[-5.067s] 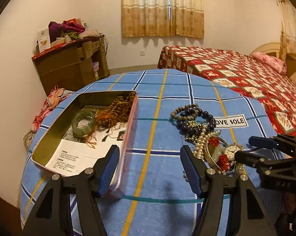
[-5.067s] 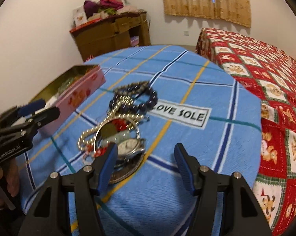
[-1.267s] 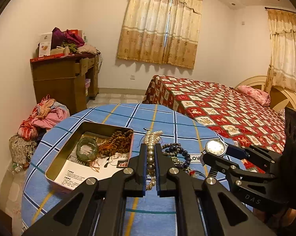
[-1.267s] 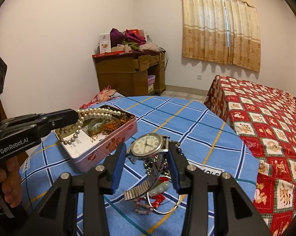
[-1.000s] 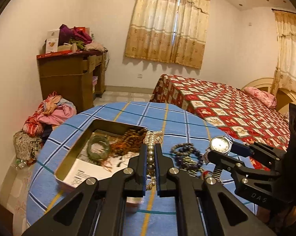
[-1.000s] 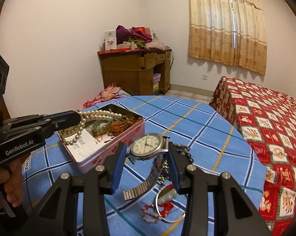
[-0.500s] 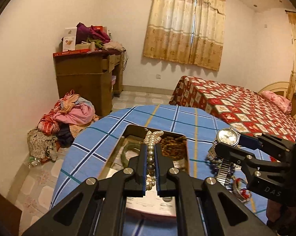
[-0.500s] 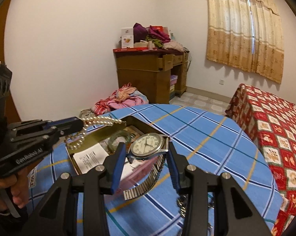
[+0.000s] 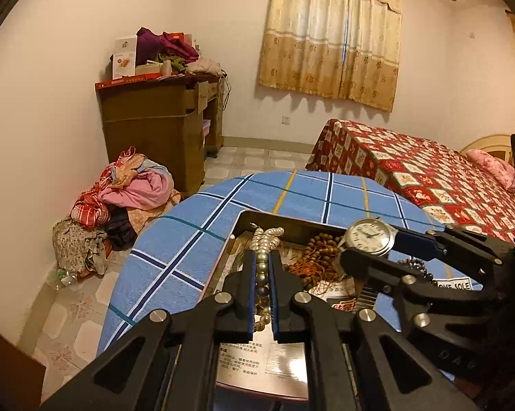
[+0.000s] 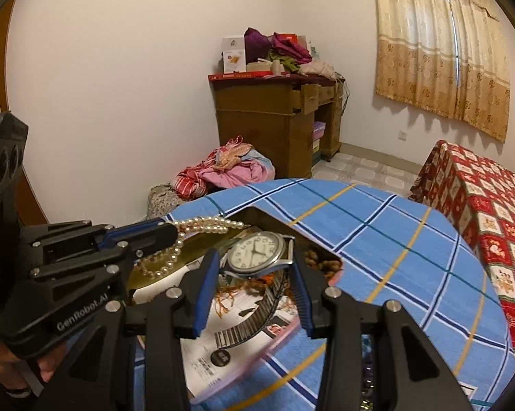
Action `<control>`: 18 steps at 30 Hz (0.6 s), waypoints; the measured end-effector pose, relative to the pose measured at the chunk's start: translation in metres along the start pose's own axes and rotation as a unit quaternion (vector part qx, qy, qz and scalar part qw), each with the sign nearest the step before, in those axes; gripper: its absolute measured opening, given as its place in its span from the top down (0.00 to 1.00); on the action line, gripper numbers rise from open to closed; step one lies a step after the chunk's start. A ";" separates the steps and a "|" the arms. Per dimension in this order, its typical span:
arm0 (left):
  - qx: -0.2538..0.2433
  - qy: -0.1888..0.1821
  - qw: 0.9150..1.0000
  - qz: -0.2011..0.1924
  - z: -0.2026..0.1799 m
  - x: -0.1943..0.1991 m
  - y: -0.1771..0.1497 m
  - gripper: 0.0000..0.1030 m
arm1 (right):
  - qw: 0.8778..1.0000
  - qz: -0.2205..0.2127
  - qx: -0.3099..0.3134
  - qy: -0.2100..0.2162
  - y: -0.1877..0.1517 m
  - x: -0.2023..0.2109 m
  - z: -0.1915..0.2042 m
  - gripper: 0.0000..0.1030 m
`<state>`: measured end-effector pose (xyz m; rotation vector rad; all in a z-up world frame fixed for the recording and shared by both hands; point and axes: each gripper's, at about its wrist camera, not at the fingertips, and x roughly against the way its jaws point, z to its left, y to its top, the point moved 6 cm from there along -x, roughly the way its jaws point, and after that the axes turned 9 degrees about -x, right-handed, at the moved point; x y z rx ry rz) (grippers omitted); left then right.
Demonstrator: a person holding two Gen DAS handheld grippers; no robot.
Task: Organize jewelry
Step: 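Lower the pearl necklace into the tin with the left tool while the right releases the watch there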
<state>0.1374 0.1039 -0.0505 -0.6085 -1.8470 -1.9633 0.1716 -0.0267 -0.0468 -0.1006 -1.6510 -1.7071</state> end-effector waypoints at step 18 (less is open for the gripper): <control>-0.013 -0.006 0.999 0.045 0.003 -0.028 -0.014 0.95 | 0.999 0.049 -0.006 -0.004 -0.016 -0.030 0.000 0.58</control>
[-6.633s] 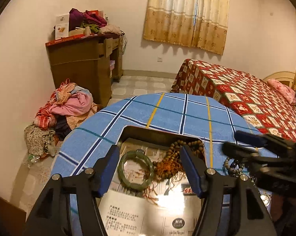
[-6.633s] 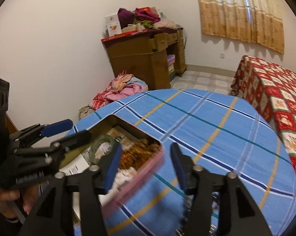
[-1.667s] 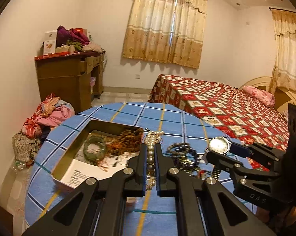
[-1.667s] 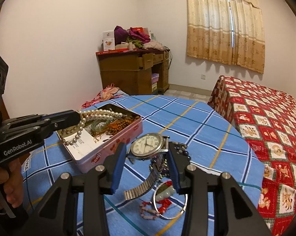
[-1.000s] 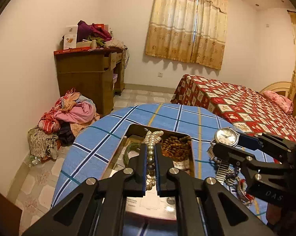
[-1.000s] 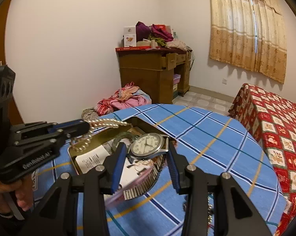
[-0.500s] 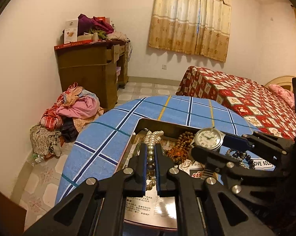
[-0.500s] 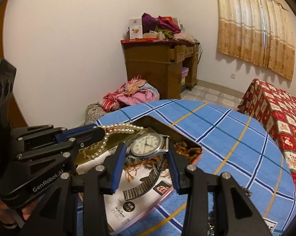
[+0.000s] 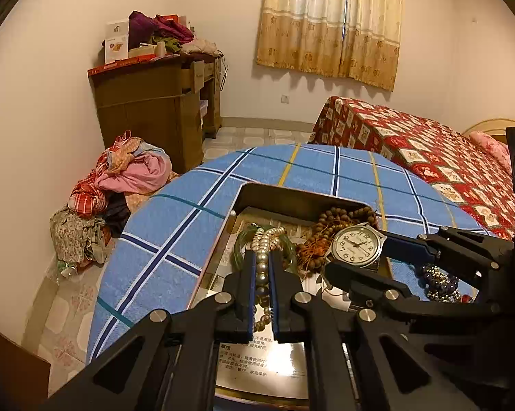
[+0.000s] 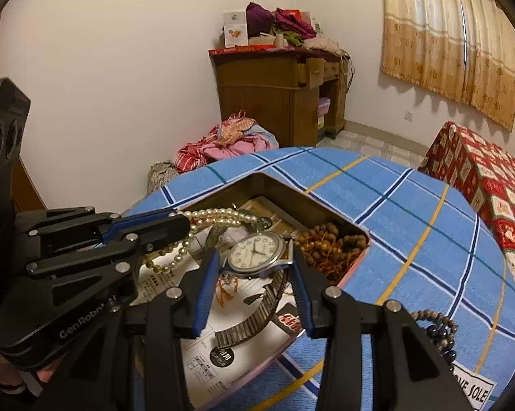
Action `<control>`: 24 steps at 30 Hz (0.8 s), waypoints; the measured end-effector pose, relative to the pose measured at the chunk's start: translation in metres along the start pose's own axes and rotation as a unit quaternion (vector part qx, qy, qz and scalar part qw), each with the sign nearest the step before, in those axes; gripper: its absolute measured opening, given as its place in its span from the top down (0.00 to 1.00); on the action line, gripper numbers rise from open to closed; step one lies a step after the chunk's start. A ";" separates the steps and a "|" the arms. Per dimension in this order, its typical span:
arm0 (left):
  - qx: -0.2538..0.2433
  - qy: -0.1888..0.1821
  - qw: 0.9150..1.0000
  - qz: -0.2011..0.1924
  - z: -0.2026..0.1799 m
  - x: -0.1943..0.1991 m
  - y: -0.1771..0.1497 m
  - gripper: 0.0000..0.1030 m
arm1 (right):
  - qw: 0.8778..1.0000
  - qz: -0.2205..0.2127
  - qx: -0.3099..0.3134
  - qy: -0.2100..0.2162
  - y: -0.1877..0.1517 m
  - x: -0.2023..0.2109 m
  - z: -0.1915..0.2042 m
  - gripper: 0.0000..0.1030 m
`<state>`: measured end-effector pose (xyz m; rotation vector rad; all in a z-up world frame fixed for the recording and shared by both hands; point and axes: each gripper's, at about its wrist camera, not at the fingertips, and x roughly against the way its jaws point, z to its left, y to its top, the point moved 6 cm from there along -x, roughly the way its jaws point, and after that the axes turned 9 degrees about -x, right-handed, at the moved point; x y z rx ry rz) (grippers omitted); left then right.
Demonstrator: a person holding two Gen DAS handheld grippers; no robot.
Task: Organize jewelry
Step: 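Lower the pearl necklace into the tin with the left tool while the right releases the watch there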
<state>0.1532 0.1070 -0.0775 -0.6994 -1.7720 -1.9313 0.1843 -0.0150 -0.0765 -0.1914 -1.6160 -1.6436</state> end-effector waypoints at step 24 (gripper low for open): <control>-0.013 0.027 1.000 -0.003 -0.008 0.016 0.006 0.44 | 0.997 0.016 -0.053 0.048 0.006 0.027 -0.021 0.27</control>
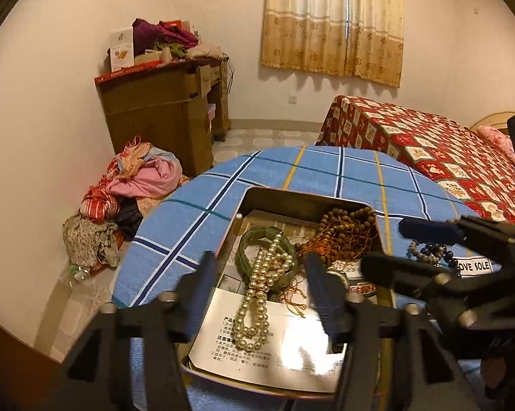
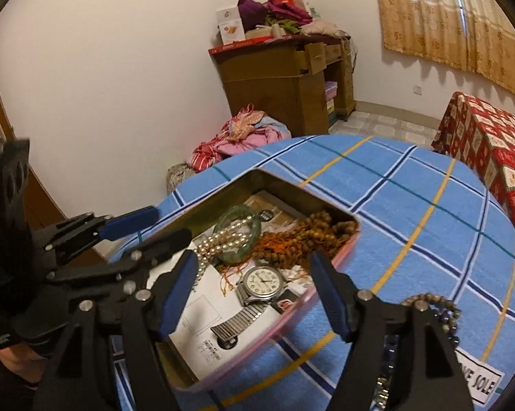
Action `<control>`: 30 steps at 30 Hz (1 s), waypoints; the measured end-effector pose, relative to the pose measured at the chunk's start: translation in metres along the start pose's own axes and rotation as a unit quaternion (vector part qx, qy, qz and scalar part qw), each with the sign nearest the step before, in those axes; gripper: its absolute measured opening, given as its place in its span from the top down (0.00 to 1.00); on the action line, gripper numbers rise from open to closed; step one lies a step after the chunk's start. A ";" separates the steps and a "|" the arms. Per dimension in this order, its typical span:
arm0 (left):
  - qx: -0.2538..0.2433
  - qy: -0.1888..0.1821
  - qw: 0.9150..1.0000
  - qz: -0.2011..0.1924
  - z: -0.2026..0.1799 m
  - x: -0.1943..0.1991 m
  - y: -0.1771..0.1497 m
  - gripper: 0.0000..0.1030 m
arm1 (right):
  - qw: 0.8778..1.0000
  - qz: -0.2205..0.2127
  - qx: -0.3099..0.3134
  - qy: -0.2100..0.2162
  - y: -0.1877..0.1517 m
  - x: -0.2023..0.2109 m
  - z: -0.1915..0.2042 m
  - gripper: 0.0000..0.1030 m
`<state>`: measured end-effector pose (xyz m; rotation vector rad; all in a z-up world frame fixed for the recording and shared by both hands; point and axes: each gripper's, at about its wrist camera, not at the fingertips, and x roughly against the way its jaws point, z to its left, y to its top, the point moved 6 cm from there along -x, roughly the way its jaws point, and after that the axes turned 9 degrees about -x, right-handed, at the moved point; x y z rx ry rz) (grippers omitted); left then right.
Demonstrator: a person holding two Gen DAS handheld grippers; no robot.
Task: Organize jewelry
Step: 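Lower the pearl necklace into the tin with the left tool while the right releases the watch there, then open both tools and move them back over the remaining jewelry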
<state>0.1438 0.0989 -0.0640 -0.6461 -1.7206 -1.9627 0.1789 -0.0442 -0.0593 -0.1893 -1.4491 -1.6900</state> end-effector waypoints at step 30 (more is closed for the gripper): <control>-0.080 -0.068 0.994 0.015 -0.133 0.022 -0.024 0.44 | 0.981 -0.050 -0.139 -0.127 -0.085 0.098 -0.142 0.24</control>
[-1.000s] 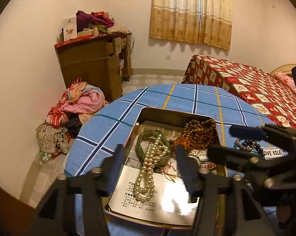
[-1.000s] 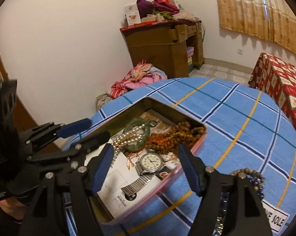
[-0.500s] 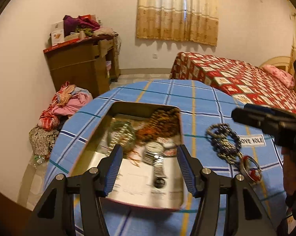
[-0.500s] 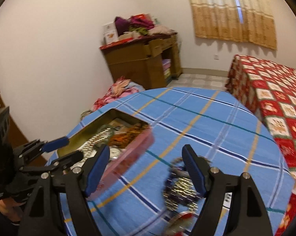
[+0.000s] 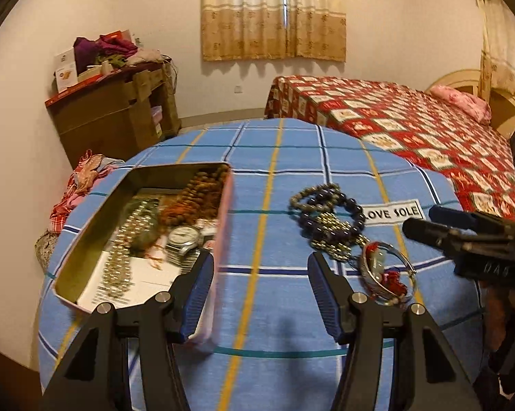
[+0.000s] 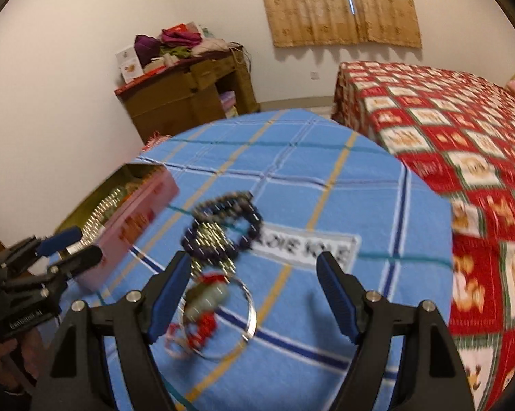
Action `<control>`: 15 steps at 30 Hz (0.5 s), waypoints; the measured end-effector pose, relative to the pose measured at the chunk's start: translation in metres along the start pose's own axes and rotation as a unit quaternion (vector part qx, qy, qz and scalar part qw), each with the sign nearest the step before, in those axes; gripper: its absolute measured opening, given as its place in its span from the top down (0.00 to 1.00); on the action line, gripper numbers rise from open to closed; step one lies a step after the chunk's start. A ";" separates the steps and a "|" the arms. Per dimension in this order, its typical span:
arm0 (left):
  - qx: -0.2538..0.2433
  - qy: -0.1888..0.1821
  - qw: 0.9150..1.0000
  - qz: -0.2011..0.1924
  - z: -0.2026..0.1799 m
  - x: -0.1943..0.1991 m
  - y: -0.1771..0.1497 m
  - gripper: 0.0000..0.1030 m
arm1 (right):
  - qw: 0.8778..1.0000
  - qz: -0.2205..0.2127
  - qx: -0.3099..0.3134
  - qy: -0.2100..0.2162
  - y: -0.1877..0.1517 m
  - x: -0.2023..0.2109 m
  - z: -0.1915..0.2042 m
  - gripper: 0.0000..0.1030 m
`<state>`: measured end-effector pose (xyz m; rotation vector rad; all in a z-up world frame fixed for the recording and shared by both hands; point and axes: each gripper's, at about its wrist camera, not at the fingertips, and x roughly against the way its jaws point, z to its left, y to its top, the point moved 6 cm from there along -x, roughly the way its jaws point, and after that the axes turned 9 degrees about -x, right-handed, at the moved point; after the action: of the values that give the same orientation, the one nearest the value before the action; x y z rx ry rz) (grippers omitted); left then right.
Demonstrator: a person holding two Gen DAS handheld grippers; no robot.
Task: Organize jewelry
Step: 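Open both tools and move them back over the remaining jewelry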
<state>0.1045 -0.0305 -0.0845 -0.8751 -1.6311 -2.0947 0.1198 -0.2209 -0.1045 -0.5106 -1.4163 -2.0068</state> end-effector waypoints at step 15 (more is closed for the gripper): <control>-0.017 -0.009 0.999 0.026 -0.024 -0.018 -0.007 0.44 | 0.993 0.059 0.100 -0.020 -0.027 -0.021 0.015 0.67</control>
<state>0.1076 -0.0532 -0.1054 -0.9386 -1.5693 -2.0907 0.1160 -0.1953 -0.1317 -0.5345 -1.5540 -1.7478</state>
